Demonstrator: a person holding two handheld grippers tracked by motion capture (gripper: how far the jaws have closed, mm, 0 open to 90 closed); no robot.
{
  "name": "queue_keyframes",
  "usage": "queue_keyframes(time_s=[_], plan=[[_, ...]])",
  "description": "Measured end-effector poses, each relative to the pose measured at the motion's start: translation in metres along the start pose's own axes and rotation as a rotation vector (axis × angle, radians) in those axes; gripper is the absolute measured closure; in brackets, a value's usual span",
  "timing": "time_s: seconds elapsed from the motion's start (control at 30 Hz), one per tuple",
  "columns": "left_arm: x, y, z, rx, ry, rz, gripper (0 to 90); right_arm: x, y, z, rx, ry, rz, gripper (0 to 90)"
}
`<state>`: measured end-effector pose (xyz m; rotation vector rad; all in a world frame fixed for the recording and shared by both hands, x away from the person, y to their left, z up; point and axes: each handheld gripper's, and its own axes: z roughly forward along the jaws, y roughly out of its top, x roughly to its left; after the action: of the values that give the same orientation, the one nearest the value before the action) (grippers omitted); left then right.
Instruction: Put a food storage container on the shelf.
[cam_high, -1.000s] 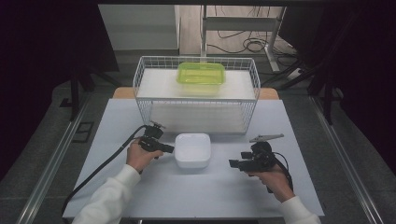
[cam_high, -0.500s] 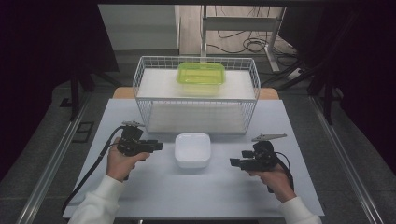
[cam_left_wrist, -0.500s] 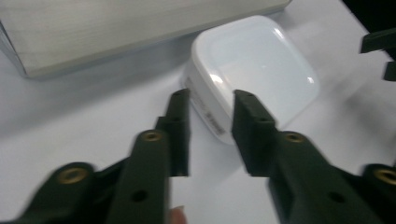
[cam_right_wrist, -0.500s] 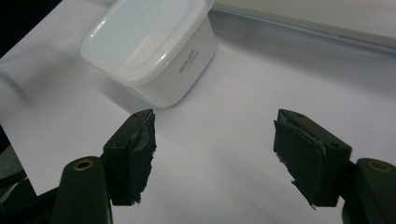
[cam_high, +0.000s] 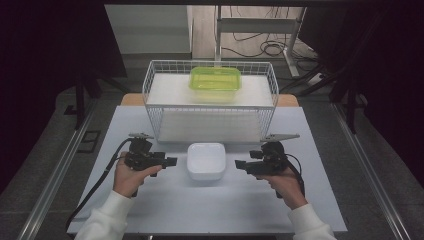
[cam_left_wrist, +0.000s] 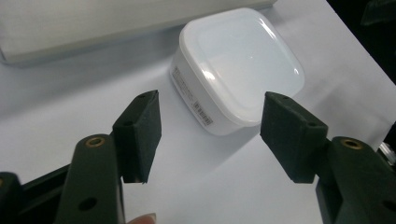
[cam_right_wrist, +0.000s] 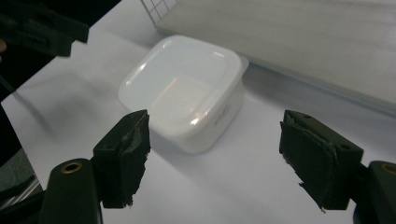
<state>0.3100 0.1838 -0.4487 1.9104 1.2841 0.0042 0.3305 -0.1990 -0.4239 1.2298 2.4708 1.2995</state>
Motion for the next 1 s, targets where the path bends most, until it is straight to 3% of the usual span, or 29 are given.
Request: queue_keyframes(time_s=[0.23,0.47,0.57,0.8,1.0], plan=[[0.001,0.001,0.009,0.014,0.000,-0.016,37.5,-0.012,0.001,0.007,-0.006,-0.001,0.033,24.9],[0.002,-0.001,0.016,0.014,-0.035,-0.059,37.1,-0.023,-0.001,0.013,-0.012,0.016,0.081,28.6],[0.005,-0.003,0.020,0.011,-0.073,-0.098,37.3,-0.027,0.000,0.017,-0.006,0.027,0.100,31.3],[0.011,-0.001,0.025,-0.002,-0.094,-0.133,38.2,-0.032,0.000,0.028,0.004,0.074,0.142,37.6],[0.015,0.001,0.033,-0.012,-0.152,-0.184,39.9,-0.032,0.000,0.038,0.018,0.106,0.166,41.4]])
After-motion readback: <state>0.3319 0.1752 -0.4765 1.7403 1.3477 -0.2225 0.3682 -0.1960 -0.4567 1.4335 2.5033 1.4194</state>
